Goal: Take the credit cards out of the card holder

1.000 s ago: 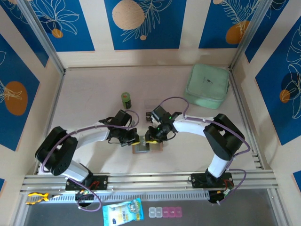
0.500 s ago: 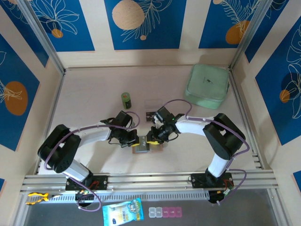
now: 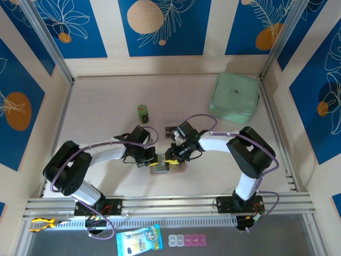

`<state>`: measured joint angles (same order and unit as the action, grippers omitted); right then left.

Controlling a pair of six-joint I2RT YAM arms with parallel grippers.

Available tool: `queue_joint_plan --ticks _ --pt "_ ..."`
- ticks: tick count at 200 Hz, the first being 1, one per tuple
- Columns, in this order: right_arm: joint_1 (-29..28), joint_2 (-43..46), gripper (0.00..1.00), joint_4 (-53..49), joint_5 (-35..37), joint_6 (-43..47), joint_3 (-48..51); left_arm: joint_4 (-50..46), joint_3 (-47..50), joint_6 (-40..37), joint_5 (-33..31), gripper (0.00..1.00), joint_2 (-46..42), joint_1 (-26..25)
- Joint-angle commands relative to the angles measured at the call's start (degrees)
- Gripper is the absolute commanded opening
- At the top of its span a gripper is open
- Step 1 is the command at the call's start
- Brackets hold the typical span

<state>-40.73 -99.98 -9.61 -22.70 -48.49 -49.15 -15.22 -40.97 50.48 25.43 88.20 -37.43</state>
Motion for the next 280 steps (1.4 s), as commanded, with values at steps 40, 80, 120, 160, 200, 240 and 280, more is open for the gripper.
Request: queue_joint_plan --ticks 40,80,120,160,200,240,280 --pt "0.30 -0.40 0.24 1.90 -2.95 -0.44 1.07 -2.53 1.33 -0.65 -1.53 0.02 1.19 -0.43" --pt "0.41 0.92 0.18 3.38 -3.19 -0.71 2.03 -2.61 1.33 -0.51 -1.53 0.02 1.05 -0.42" --pt "0.79 2.17 0.14 3.73 -2.48 -1.09 3.32 -2.75 1.33 -0.47 -1.80 0.02 0.74 -0.45" --pt "1.74 4.20 0.13 0.89 -1.22 0.39 3.88 -3.05 1.24 -0.47 -1.96 0.02 0.61 -0.45" --pt "3.06 7.12 0.12 -2.62 -0.49 2.80 4.12 -3.28 0.91 -0.47 -1.97 0.02 0.22 -0.37" --pt "3.71 10.19 0.07 -5.34 0.02 7.07 3.49 -2.64 0.15 -0.28 -1.21 0.04 -0.45 -0.32" --pt "4.65 14.42 0.05 -12.17 1.88 15.39 0.47 -1.60 -1.10 -0.34 -0.06 0.08 -2.04 -0.34"
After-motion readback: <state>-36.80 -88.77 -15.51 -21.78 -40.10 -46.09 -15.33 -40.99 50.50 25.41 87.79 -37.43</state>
